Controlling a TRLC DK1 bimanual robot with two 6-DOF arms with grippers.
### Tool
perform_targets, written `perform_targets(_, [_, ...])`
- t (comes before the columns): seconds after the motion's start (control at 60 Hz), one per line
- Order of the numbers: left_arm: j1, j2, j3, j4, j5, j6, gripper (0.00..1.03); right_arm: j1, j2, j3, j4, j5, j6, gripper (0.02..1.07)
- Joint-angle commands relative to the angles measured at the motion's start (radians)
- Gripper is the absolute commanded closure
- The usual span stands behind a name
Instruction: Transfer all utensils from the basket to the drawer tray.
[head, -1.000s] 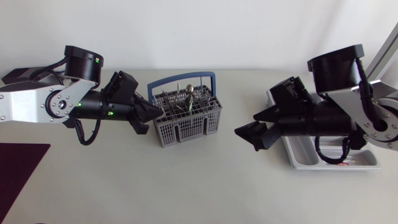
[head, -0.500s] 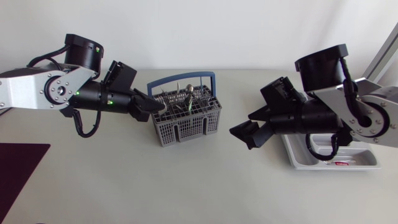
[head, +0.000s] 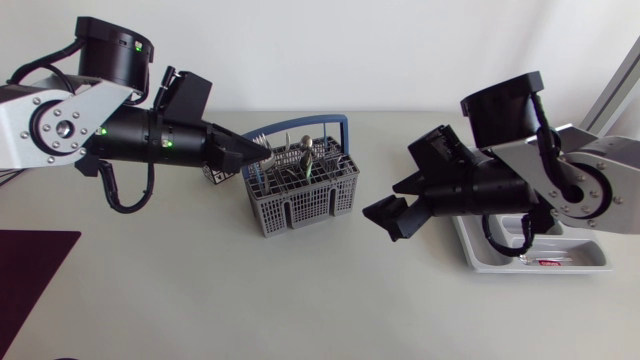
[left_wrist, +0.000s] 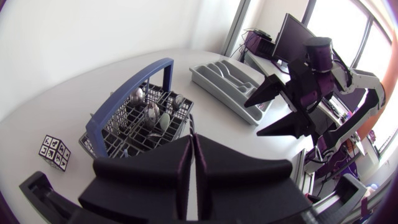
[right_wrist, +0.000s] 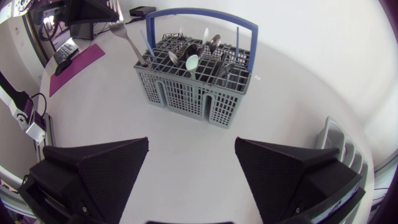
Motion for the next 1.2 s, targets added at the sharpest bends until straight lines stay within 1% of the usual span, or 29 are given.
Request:
perform_targets(0.0, [-0.020,-0.018,0.048,-0.002,-0.010,-0.060,1.00,0.031,0.023,0.032,0.008,0.010,-0.003,0.07])
perform_targets(0.183, [-0.030,-0.054,0.054,-0.003,-0.111,-0.070,1.00,0.070,0.049,0.051,0.013,0.030,0.000,0.07])
perform_targets(0.35, [-0.044,-0.099,0.068,-0.028,-0.198,-0.126,1.00,0.087,0.066,0.051,0.018,0.044,0.003,0.07])
perform_targets(0.417, [-0.044,-0.102,0.079,-0.037,-0.208,-0.158,0.95,0.092,0.074,0.049,0.019,0.045,0.003,0.07])
perform_targets(0.45, [-0.044,-0.102,0.085,-0.043,-0.211,-0.176,0.95,0.095,0.079,0.049,0.019,0.048,0.003,0.07])
perform_targets(0.533, [-0.043,-0.102,0.100,-0.056,-0.212,-0.225,0.94,0.101,0.085,0.049,0.021,0.057,0.005,0.07])
perform_targets(0.633, [-0.041,-0.113,0.125,-0.074,-0.211,-0.255,0.94,0.107,0.085,0.051,0.022,0.065,0.003,0.07])
perform_targets(0.867, [-0.049,-0.165,0.168,-0.108,-0.206,-0.265,0.94,0.118,0.086,0.047,0.041,0.065,-0.024,0.07])
perform_targets(0.983, [-0.056,-0.202,0.169,-0.114,-0.179,-0.265,0.94,0.144,0.057,0.038,0.045,0.065,-0.078,0.07])
perform_targets(1.017, [-0.058,-0.209,0.172,-0.119,-0.157,-0.264,0.95,0.149,0.045,0.037,0.050,0.065,-0.087,0.07])
perform_targets(1.067, [-0.061,-0.220,0.172,-0.122,-0.149,-0.261,0.97,0.149,0.031,0.035,0.059,0.064,-0.089,0.07])
perform_targets(1.133, [-0.078,-0.229,0.174,-0.126,-0.099,-0.248,0.98,0.149,0.016,0.038,0.060,0.044,-0.089,0.07])
perform_targets(1.183, [-0.089,-0.228,0.175,-0.131,-0.083,-0.242,0.98,0.149,0.002,0.040,0.056,0.033,-0.087,0.07])
